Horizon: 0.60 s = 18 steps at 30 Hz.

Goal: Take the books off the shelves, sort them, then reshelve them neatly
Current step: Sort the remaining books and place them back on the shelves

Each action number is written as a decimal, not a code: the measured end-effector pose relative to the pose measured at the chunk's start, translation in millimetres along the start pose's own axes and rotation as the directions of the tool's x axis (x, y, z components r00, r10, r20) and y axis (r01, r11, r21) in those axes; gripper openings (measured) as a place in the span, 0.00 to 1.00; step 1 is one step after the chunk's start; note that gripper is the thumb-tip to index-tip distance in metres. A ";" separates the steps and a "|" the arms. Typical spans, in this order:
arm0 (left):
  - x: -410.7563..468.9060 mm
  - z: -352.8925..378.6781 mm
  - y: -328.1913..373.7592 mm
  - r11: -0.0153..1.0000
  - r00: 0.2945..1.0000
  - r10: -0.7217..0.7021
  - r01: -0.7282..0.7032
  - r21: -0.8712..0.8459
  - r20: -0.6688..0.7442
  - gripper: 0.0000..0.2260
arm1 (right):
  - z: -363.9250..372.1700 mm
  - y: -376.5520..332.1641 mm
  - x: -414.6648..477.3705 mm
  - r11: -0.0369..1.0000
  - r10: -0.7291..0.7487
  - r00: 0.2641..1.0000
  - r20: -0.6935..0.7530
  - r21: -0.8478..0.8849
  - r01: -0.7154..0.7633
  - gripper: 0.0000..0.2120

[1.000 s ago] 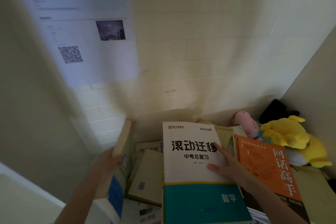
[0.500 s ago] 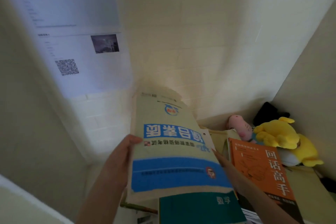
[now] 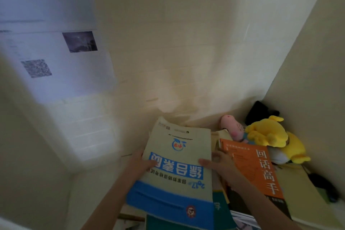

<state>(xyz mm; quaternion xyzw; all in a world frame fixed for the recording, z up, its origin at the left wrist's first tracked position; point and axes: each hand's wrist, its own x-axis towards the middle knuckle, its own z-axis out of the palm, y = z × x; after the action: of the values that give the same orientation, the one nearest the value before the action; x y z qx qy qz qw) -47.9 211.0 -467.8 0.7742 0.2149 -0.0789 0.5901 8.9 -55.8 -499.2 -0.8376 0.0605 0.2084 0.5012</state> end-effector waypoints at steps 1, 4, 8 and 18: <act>7.1 -1.1 6.4 0.995 0.998 0.064 -0.063 0.077 -0.014 0.15 | -1.9 -5.3 -7.0 0.999 -0.032 0.999 -0.021 -0.034 0.032 0.32; 27.6 2.2 15.4 0.955 0.982 0.191 -0.182 0.232 -0.014 0.19 | -6.0 -1.9 -23.3 0.987 -0.041 0.997 0.070 0.161 0.029 0.18; 55.4 5.8 16.2 0.854 0.941 0.298 -0.338 0.395 0.159 0.21 | -28.6 11.4 -31.6 0.978 0.186 0.969 0.163 0.063 -0.198 0.22; 110.8 -14.9 47.7 0.718 0.810 0.298 -0.539 0.441 0.506 0.21 | -37.0 -13.3 8.4 0.988 -0.098 0.958 -0.270 -0.144 0.060 0.15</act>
<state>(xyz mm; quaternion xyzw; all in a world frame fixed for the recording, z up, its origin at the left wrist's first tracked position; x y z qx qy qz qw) 69.7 241.7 -463.2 0.9081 -0.1286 -0.1563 0.3665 31.3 -80.3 -476.6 -0.8921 0.0822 0.0729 0.4382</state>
